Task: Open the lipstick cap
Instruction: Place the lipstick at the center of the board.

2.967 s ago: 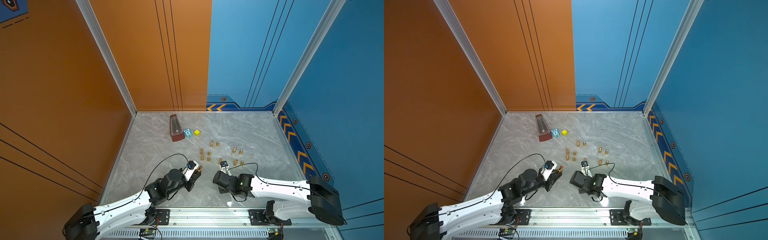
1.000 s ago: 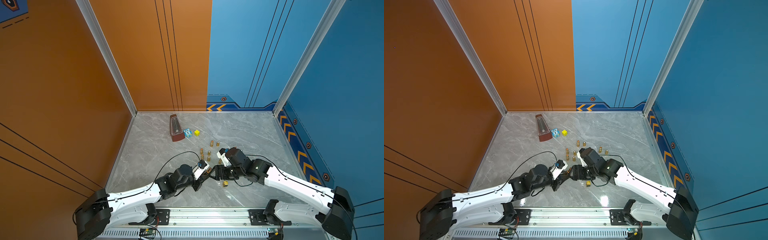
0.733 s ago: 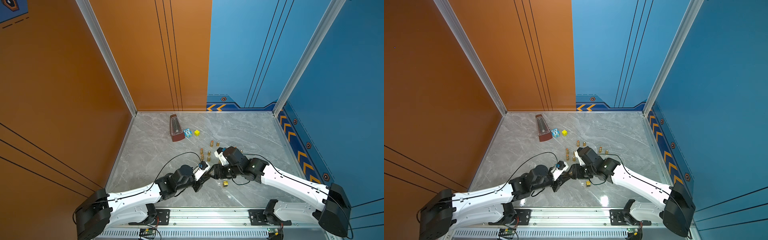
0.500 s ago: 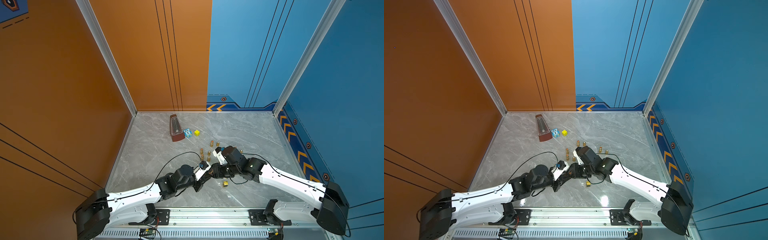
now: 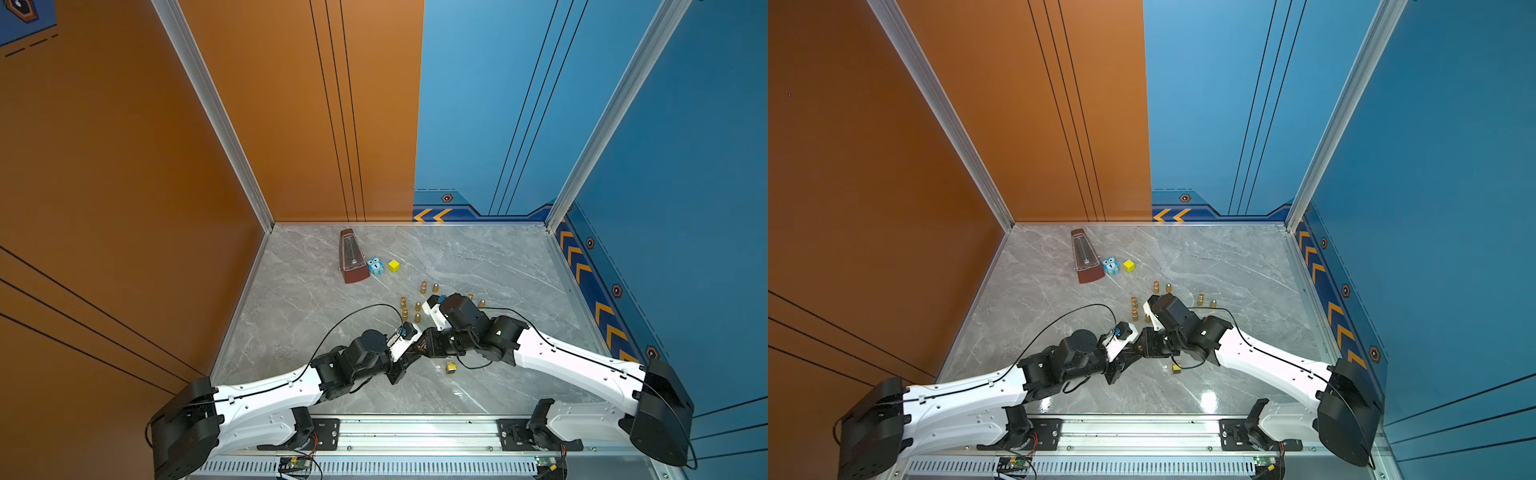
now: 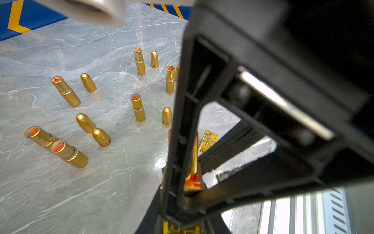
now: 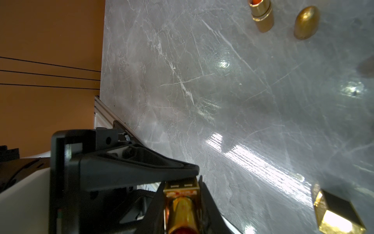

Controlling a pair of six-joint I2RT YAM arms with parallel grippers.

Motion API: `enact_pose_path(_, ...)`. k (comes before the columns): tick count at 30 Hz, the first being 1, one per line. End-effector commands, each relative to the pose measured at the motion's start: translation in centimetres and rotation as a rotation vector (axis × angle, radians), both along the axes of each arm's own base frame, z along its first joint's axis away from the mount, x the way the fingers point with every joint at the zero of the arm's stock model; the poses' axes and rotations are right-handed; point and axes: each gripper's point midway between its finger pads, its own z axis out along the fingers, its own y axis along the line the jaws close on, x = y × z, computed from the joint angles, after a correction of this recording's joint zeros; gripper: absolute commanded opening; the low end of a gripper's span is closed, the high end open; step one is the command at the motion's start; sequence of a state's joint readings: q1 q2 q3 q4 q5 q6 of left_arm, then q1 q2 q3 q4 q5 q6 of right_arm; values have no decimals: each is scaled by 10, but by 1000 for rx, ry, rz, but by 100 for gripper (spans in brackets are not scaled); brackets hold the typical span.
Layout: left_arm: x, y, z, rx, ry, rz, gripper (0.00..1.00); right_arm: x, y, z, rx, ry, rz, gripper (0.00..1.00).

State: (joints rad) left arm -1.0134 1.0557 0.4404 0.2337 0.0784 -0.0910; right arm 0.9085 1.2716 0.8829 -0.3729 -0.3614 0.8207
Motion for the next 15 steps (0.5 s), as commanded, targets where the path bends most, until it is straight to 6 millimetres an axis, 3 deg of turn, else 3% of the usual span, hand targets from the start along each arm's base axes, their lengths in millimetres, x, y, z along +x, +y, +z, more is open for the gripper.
enact_pose_path(1, 5, -5, 21, -37, -65, 9, 2, 2, -8, -4, -54, -22, -33, 24)
enact_pose_path(6, 5, -2, 16, -31, -60, 18, 21, 5, -15, -4, -90, -51, -49, 23)
enact_pose_path(10, 5, 4, 12, -27, -59, 29, 53, 13, -28, -5, -140, -92, -103, 23)
enact_pose_path(15, 6, 17, 7, -29, -61, 63, 78, 17, -40, -13, -225, -150, -121, 23)
